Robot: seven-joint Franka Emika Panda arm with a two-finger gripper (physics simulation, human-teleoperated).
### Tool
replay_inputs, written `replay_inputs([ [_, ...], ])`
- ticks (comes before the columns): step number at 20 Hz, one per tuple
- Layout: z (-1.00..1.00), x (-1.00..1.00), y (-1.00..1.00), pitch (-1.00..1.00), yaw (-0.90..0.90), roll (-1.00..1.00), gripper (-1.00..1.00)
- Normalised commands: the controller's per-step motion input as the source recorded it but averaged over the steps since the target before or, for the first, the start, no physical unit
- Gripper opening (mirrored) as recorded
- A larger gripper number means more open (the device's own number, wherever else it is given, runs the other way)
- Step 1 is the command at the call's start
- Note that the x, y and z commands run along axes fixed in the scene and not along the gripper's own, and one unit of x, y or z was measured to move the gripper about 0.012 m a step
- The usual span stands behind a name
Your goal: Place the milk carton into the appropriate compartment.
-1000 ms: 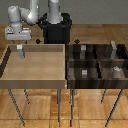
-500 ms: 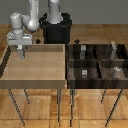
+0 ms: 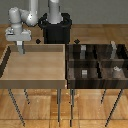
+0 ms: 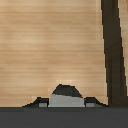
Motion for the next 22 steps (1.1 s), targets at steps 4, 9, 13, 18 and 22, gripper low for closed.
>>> replay_inputs([
  [4,1.00,0.00,0.00,0.00,0.00,0.00,-1.00],
  [9,1.00,0.00,0.07,0.00,0.00,0.00,-1.00],
  [13,0.00,0.00,0.75,0.00,0.00,0.00,-1.00],
  [18,0.00,0.00,1.00,0.00,0.00,0.00,-1.00],
  [22,0.00,0.00,1.00,0.00,0.00,0.00,-1.00],
])
